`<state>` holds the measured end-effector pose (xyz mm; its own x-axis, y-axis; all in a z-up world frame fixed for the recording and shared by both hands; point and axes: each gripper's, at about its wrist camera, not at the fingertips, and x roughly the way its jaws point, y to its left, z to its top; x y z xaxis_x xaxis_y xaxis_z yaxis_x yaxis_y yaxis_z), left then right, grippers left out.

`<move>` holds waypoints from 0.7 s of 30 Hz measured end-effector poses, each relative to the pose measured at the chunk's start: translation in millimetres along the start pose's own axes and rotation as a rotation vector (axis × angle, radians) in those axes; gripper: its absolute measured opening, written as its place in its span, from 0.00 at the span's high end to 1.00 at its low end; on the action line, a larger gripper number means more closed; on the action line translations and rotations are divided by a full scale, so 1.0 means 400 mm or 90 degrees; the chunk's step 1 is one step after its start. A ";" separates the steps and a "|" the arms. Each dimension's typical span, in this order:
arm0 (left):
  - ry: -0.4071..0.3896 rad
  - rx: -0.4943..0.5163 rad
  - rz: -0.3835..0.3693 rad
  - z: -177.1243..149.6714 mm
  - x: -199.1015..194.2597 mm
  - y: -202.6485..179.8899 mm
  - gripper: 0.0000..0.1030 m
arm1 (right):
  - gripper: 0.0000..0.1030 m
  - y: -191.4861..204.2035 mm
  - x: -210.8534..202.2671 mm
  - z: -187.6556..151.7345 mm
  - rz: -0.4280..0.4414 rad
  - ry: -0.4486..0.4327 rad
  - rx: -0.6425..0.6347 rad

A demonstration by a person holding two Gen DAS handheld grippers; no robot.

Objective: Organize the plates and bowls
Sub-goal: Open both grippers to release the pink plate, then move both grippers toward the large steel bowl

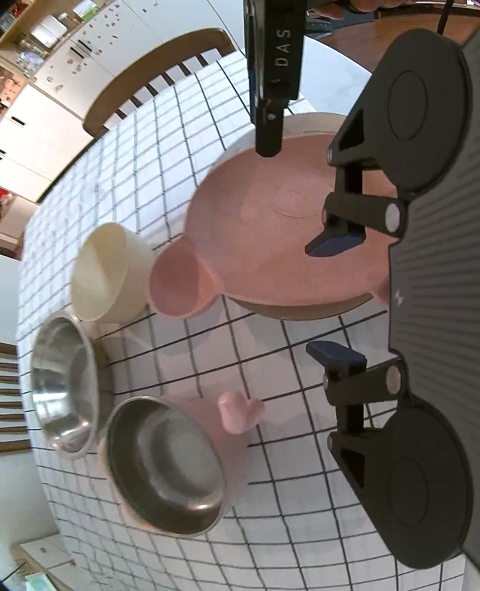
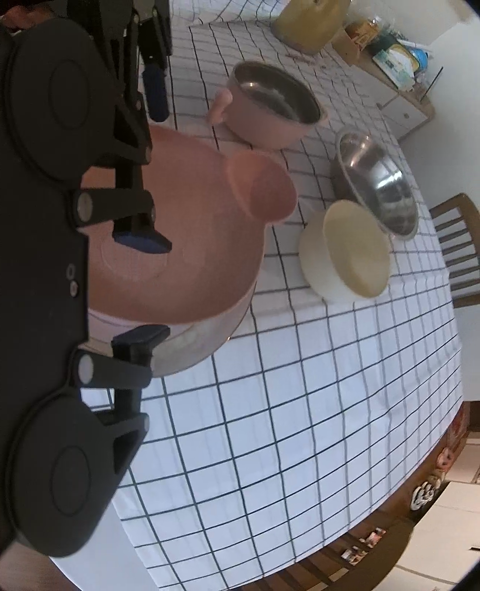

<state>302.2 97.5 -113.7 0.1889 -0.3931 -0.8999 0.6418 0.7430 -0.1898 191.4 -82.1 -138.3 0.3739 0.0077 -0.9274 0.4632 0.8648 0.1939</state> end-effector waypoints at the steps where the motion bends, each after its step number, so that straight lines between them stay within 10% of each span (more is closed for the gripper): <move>1: -0.008 -0.001 -0.003 0.001 -0.012 0.003 0.52 | 0.55 0.008 -0.009 -0.001 0.000 -0.006 -0.005; 21: -0.200 0.006 0.006 0.104 -0.240 0.072 0.31 | 0.22 0.196 -0.171 0.084 0.021 -0.115 -0.135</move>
<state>333.3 134.1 -16.5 0.4140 -0.5351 -0.7364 0.6451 0.7433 -0.1774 229.1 -31.6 -48.8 0.5314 -0.0355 -0.8464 0.2775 0.9513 0.1344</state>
